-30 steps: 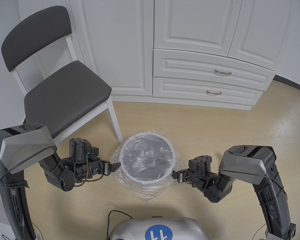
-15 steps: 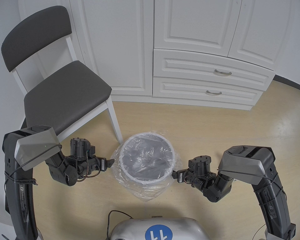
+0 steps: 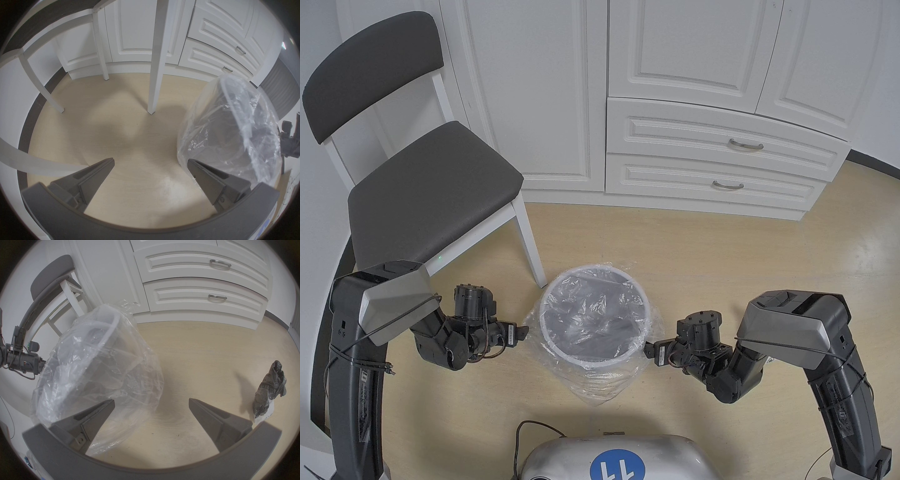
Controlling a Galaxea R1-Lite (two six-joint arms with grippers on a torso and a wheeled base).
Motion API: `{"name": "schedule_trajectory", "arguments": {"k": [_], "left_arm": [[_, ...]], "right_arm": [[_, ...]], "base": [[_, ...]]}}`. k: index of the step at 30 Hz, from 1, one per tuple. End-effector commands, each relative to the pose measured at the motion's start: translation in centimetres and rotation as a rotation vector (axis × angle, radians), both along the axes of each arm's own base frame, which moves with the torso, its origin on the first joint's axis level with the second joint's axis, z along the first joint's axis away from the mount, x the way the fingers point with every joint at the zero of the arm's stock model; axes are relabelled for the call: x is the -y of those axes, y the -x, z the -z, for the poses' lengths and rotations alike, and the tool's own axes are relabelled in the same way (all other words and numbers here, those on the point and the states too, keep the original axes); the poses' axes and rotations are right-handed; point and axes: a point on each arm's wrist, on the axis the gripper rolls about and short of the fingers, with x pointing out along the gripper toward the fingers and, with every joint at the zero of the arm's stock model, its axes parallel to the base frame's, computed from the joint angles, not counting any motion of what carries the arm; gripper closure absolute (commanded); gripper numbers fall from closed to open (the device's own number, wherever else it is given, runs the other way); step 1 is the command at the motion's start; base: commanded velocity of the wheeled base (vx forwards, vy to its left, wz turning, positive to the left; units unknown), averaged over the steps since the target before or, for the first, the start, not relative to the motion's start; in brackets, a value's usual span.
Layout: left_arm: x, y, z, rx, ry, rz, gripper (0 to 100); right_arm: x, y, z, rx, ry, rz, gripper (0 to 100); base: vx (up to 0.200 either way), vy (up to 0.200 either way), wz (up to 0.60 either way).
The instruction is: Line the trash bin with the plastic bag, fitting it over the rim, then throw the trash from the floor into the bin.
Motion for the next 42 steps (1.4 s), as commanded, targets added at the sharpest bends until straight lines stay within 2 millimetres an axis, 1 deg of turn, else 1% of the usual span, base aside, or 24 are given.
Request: {"name": "schedule_trajectory", "arguments": {"k": [1,2,3,6,9,16,26,31,33,38,42], "left_arm": [[1.8,-1.4,2.3,-0.007,0.0,-0.015,0],[1.9,-1.4,2.4,-0.007,0.002,-0.014,0],[2.4,-1.6,2.6,-0.016,0.005,-0.023,0],[3.4,-2.1,2.3,-0.023,0.034,-0.032,0],[4.0,-2.6,2.4,-0.019,0.072,-0.055,0],[4.1,-2.9,2.3,-0.012,0.074,-0.068,0],[3.8,-3.0,2.0,0.0,0.073,-0.085,0],[3.6,-2.9,1.8,0.0,0.073,-0.088,0],[3.6,-2.8,1.4,0.002,0.074,-0.088,0],[3.5,-2.6,1.1,0.004,0.072,-0.086,0],[3.3,-2.4,0.5,0.009,0.075,-0.088,0]], "right_arm": [[0.0,-0.4,-0.2,-0.004,-0.015,-0.001,0],[0.0,-0.4,-0.2,-0.005,-0.017,-0.001,0],[-0.1,-0.4,-0.2,-0.028,-0.027,0.0,0],[0.0,-0.8,-0.4,-0.045,-0.045,0.013,0],[0.5,-1.2,-0.4,-0.058,-0.041,0.03,0],[0.7,-1.3,-0.4,-0.085,-0.027,0.037,0],[2.1,-2.3,-0.5,-0.076,0.029,0.079,0],[1.9,-3.0,-0.6,-0.074,0.054,0.12,0],[1.9,-3.4,-0.7,-0.06,0.059,0.146,0],[1.8,-3.4,-0.8,-0.058,0.054,0.15,0],[1.8,-3.6,-0.7,-0.041,0.064,0.181,0]], "base": [[0.0,0.0,0.0],[0.0,0.0,0.0],[0.0,0.0,0.0],[0.0,0.0,0.0],[0.0,0.0,0.0],[0.0,0.0,0.0],[0.0,0.0,0.0],[0.0,0.0,0.0],[0.0,0.0,0.0],[0.0,0.0,0.0],[0.0,0.0,0.0]]}}
